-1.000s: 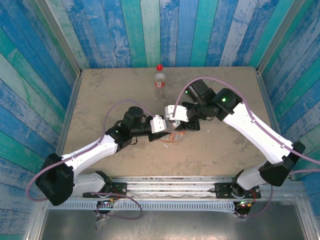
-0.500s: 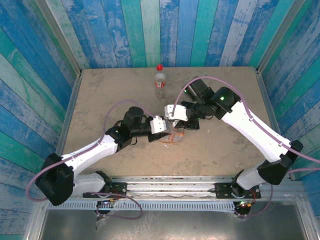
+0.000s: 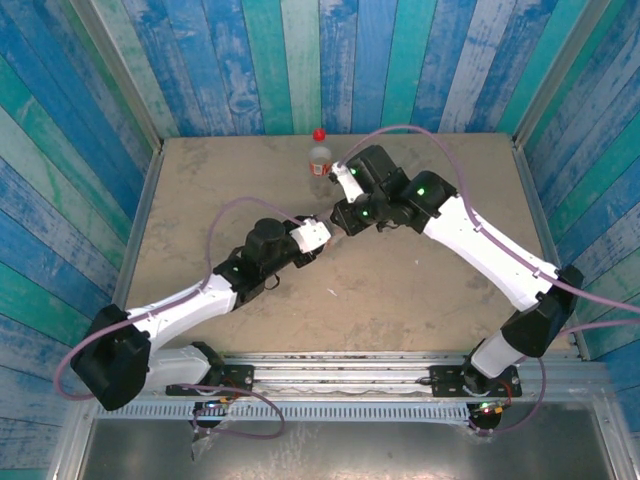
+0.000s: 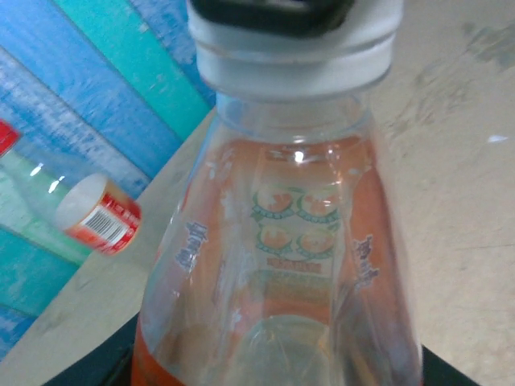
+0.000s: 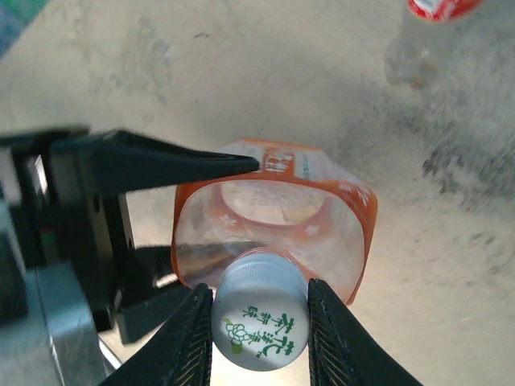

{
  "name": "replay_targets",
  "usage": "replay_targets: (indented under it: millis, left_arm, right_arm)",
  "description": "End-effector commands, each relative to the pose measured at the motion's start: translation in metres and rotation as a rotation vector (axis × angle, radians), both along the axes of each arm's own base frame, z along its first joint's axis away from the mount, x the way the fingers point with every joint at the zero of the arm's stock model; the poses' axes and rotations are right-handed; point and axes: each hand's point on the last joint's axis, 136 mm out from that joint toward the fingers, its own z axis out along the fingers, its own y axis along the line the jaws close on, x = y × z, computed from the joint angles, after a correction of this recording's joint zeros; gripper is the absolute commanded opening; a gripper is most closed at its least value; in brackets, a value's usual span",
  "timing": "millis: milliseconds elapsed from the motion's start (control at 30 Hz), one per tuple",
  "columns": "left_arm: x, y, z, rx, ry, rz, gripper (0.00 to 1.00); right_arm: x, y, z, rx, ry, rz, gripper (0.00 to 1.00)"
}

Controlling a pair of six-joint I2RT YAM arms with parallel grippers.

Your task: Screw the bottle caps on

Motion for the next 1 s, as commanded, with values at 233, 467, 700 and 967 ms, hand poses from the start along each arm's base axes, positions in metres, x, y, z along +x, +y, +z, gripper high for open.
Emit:
replay_targets:
  millis: [233, 467, 700, 967]
  left_arm:
    - [0.011, 0.016, 0.024, -0.021, -0.152, 0.159, 0.48]
    - [-0.035, -0.016, 0.008, -0.081, -0.008, -0.138, 0.48]
    - [-0.081, -0.037, 0.009, -0.103, 0.142, -0.399, 0.49]
    - [-0.101, -0.044, 0.024, -0.128, 0.16, -0.516, 0.49]
  right_arm:
    - [0.021, -0.003, -0.013, 0.238, 0.123, -0.35, 0.16]
    - [0.02, -0.023, 0.049, 0.04, -0.313, 0.093, 0.49]
    - [-0.053, -0.028, 0.068, -0.07, -0.544, 0.683, 0.64]
    - [-0.112, -0.039, 0.052, -0.112, -0.39, 1.054, 0.66]
